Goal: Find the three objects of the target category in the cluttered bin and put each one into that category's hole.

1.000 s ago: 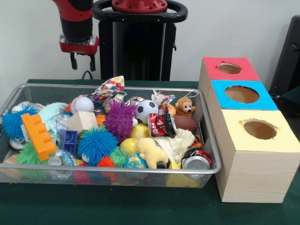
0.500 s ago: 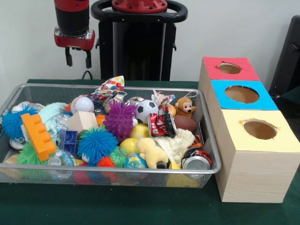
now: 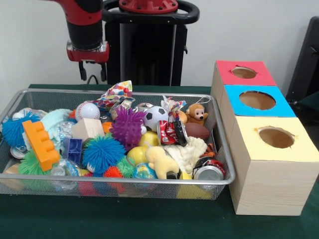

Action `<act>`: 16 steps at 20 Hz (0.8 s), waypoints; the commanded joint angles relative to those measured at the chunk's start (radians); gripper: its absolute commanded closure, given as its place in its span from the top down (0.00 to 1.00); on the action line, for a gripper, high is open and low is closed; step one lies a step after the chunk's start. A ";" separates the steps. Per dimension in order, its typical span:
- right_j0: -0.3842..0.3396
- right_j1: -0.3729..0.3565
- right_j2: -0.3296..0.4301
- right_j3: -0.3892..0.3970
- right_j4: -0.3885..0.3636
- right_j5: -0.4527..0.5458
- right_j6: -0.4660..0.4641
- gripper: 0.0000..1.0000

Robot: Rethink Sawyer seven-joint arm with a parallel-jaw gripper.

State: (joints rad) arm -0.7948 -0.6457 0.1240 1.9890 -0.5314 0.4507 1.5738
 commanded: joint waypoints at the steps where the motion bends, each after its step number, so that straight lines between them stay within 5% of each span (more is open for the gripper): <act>1: -0.009 0.119 0.128 -0.208 0.020 0.032 -0.026 1.00; 9: 0.011 0.168 0.149 -0.338 0.038 0.143 -0.055 1.00; 16: 0.012 0.157 0.168 -0.368 0.040 0.223 -0.059 1.00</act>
State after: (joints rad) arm -0.7919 -0.5100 0.1767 1.8113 -0.5276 0.6351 1.5740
